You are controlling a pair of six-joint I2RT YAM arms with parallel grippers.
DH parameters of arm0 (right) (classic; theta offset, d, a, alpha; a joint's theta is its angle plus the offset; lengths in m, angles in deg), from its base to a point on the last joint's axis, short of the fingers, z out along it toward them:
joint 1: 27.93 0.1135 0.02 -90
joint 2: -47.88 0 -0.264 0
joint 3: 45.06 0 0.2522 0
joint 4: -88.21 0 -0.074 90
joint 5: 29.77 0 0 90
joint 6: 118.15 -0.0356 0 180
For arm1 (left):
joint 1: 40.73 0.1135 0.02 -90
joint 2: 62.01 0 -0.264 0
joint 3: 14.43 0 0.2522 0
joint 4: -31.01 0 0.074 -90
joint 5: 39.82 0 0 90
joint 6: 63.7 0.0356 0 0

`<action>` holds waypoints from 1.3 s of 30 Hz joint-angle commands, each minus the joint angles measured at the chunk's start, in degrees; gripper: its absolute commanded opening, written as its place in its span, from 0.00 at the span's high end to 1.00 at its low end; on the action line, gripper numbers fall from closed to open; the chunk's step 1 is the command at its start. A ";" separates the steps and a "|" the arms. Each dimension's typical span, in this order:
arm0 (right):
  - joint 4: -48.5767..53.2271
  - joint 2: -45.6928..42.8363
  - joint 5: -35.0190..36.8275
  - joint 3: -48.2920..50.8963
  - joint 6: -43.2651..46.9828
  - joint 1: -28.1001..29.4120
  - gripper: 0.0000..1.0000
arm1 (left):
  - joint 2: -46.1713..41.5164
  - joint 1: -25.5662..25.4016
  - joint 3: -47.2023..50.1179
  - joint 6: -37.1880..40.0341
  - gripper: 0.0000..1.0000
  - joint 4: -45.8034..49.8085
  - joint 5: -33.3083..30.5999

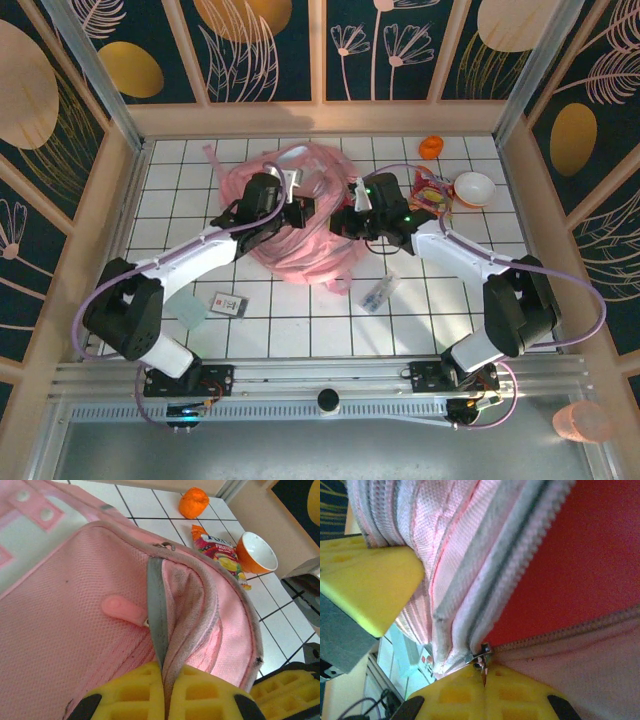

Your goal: Pack the student bag

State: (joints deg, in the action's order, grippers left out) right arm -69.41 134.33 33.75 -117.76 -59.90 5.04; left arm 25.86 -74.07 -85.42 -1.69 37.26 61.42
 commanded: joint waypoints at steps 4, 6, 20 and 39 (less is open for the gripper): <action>4.30 1.67 1.76 -5.08 6.24 0.05 1.00 | -1.12 0.65 -3.28 -7.96 1.00 -8.20 -6.40; 4.67 1.92 2.63 -6.12 6.65 1.85 1.00 | 1.56 0.65 -6.99 -9.05 1.00 -8.62 -7.64; 3.71 2.16 7.97 -6.29 0.48 8.88 1.00 | 12.93 0.65 -21.15 -13.59 1.00 -10.66 -13.15; -10.89 4.46 13.89 -1.00 -17.70 20.44 1.00 | 14.34 0.66 -26.48 -15.83 1.00 -13.24 -15.38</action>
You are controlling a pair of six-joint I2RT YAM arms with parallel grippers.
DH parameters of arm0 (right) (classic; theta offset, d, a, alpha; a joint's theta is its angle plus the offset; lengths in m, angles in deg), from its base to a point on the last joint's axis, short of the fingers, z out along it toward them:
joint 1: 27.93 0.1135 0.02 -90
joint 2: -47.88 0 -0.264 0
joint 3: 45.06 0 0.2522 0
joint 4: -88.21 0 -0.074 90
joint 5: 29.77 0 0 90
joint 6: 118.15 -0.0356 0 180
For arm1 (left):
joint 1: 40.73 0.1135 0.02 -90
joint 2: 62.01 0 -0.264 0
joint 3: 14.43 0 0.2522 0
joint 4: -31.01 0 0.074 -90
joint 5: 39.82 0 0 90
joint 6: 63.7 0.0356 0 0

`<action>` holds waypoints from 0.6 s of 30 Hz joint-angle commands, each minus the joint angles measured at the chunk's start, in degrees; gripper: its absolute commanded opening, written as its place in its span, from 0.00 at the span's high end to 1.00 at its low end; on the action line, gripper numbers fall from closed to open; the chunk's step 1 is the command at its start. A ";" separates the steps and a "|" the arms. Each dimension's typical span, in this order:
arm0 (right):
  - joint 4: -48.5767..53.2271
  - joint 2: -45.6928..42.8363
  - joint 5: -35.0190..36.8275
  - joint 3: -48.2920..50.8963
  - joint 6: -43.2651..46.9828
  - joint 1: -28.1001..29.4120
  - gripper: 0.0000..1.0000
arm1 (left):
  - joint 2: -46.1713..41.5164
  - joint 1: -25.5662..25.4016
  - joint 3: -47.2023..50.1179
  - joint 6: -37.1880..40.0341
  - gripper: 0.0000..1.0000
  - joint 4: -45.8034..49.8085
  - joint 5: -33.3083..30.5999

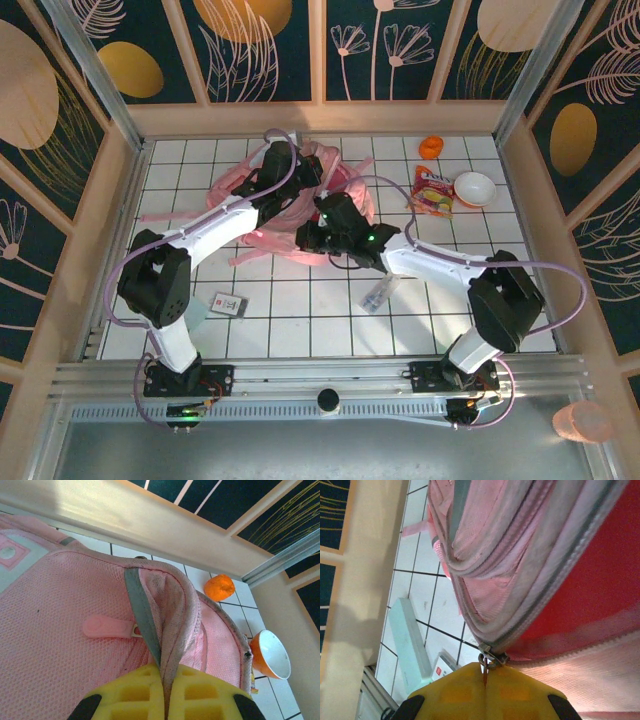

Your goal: Pack the student bag

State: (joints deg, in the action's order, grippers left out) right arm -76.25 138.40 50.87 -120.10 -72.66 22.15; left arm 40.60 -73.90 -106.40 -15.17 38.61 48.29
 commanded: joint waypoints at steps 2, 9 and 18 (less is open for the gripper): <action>-7.33 0.26 -2.22 2.61 -7.17 3.52 1.00 | -0.34 0.47 -5.99 -3.09 1.00 -15.24 -1.91; -11.37 3.82 -2.45 0.70 -8.38 4.17 1.00 | -0.39 0.47 -7.01 -4.32 1.00 -15.43 -0.21; -11.56 5.20 -1.24 -0.52 -9.58 3.80 1.00 | -0.76 0.47 -6.34 -3.60 1.00 -16.12 1.10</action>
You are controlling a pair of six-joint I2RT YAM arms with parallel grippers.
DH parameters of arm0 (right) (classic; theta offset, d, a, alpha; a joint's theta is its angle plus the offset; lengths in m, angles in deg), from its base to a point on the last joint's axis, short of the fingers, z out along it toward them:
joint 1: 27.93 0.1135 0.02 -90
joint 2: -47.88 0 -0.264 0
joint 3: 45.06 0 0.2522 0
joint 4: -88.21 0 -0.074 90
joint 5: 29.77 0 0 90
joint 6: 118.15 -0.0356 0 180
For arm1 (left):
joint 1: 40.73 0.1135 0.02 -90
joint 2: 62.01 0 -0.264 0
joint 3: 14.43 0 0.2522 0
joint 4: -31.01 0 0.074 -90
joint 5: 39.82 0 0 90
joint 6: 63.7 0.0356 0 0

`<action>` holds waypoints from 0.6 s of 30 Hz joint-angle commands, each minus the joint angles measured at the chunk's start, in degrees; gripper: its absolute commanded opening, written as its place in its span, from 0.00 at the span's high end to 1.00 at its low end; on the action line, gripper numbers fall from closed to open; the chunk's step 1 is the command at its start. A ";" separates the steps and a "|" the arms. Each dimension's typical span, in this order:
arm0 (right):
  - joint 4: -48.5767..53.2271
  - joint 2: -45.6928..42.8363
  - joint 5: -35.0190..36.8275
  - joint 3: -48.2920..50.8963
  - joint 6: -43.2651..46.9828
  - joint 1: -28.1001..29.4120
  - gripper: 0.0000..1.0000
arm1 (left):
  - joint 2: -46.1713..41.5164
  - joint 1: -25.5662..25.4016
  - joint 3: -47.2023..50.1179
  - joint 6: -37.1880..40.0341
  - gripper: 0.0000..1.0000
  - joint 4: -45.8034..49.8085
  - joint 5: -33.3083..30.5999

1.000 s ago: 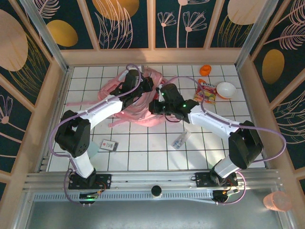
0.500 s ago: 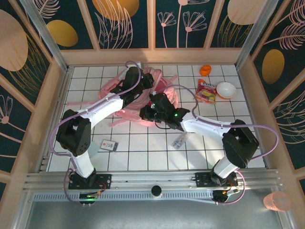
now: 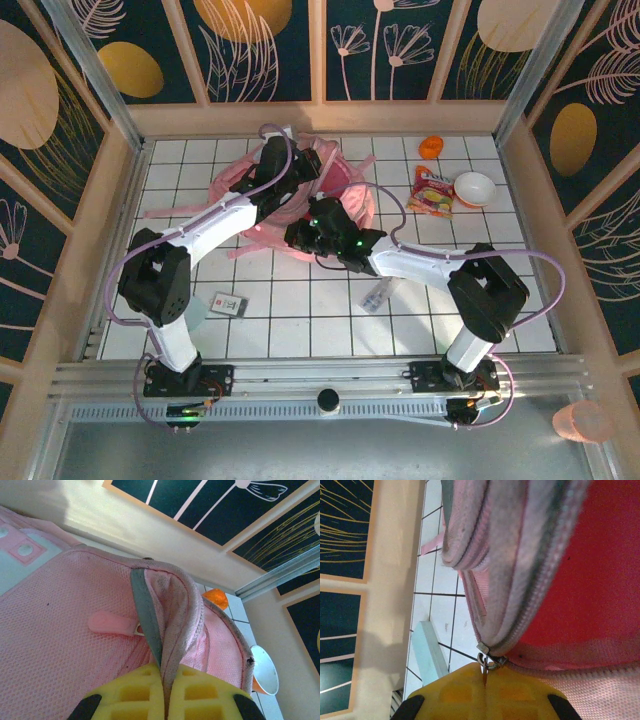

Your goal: Pack the student bag

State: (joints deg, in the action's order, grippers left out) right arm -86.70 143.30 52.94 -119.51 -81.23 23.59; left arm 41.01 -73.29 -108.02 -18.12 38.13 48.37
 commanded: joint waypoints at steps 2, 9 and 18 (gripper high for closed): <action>-1.70 -1.01 -2.63 0.08 -0.79 2.34 0.95 | -1.32 -0.14 -4.57 1.60 1.00 -14.91 0.86; 3.24 -9.23 1.66 3.37 4.36 2.09 0.57 | -2.96 0.71 -1.24 9.08 1.00 -13.56 2.60; 4.69 -20.56 -0.11 8.54 8.53 -4.64 0.38 | -3.64 2.02 -0.58 15.12 1.00 -11.82 9.59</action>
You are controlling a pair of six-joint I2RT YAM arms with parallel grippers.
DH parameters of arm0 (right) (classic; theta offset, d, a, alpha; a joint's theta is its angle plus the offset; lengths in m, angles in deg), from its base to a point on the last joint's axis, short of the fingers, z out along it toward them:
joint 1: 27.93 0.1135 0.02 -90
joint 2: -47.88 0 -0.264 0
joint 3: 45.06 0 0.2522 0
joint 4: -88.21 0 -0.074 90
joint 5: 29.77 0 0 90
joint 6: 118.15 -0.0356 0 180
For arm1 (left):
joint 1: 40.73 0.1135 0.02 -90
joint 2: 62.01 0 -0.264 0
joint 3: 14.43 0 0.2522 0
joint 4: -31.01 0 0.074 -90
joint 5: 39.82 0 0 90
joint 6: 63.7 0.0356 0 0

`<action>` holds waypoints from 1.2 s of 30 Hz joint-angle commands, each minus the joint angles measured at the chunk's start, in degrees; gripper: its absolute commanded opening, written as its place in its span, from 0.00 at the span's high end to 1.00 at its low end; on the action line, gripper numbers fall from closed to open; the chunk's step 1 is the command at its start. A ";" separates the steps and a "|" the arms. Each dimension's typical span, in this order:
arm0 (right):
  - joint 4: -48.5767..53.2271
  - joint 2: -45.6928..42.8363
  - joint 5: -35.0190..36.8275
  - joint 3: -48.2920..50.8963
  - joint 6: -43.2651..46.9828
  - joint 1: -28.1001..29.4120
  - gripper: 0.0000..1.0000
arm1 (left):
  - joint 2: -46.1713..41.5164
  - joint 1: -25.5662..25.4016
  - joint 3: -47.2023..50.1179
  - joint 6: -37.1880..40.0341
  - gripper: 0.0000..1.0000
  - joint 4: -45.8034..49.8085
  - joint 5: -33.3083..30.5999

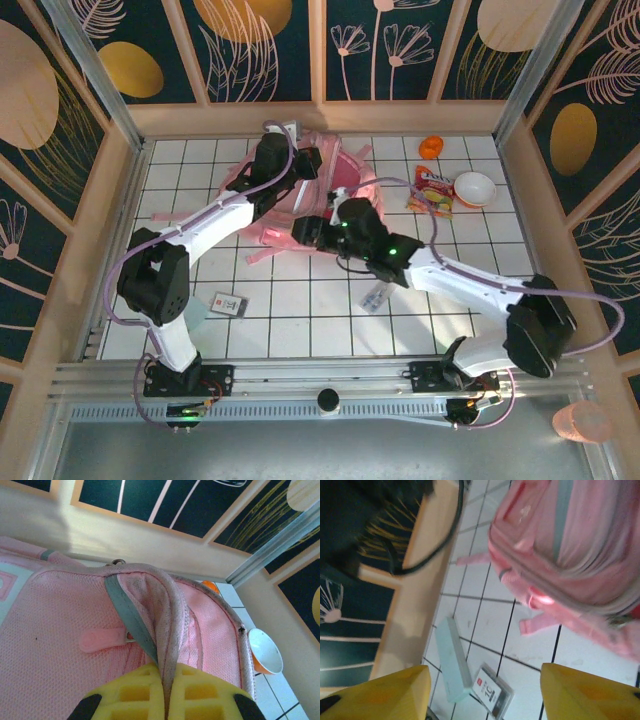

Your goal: Pack the student bag

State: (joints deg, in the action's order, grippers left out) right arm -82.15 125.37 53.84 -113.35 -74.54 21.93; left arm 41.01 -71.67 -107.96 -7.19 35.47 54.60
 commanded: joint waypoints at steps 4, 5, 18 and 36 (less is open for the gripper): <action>-2.02 -5.53 -3.67 4.28 1.54 -7.62 0.37 | -4.04 0.70 -0.48 5.11 1.00 -8.89 4.90; -2.03 -5.76 -3.71 4.50 1.61 -8.69 0.37 | -4.06 0.79 -0.46 4.93 1.00 -8.96 5.43; -10.16 5.25 -12.16 0.61 3.83 -12.38 0.31 | -3.50 1.14 -1.05 1.04 1.00 -9.80 10.59; -17.59 16.05 -5.76 -4.07 -3.63 -13.61 0.84 | -4.49 1.64 -0.48 1.02 0.91 -6.35 13.77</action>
State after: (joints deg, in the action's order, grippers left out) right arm -96.45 141.70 43.89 -116.15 -75.48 9.13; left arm 41.01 -70.23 -107.59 -6.71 35.14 65.86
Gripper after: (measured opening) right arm 0.187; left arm 0.067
